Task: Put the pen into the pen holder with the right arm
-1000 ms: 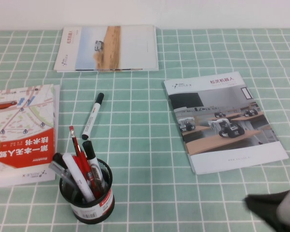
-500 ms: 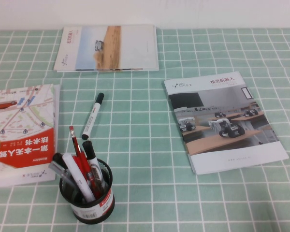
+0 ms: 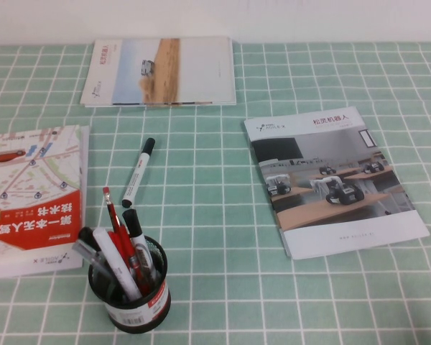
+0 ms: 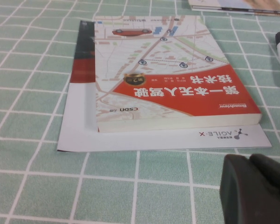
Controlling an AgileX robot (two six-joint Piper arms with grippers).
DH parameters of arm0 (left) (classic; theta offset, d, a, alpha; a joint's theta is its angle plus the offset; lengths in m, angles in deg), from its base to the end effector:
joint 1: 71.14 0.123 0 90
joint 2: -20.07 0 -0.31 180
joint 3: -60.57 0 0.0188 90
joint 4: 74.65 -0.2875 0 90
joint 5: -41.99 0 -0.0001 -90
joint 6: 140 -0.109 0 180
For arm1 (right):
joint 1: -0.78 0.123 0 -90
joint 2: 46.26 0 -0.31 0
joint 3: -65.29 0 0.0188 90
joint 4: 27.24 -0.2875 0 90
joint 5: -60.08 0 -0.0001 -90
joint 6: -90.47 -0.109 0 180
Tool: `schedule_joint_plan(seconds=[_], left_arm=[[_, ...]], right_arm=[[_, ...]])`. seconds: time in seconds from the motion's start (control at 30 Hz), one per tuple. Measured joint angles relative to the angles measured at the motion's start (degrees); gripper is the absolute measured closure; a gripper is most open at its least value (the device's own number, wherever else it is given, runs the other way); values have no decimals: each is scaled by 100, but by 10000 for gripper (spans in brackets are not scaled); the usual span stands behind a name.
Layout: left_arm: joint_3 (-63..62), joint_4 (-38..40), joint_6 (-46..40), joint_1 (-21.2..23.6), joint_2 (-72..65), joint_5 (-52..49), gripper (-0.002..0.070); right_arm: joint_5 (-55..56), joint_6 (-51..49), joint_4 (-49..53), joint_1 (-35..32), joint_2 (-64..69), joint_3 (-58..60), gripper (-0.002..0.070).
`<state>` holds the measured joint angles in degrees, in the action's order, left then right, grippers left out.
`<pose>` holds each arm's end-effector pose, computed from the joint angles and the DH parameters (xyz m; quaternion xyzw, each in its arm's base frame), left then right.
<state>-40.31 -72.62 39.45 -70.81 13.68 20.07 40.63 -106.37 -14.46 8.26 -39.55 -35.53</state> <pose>0.0810 -0.0010 0.1660 -0.0078 0.8060 -0.0105 0.5918 0.0829 0.0028 0.1705 0.0037 0.7926 0.0359 0.6087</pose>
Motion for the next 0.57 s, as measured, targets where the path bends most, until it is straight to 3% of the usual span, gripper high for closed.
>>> schedule_joint_plan(seconds=[0.2,0.57], left_arm=[[0,0,0,0,0,0,679],[0,0,0,0,0,0,679]], right_arm=[[-67,70,-38,0,0,0,695],[-123,1302,-1017,0,0,8,695]])
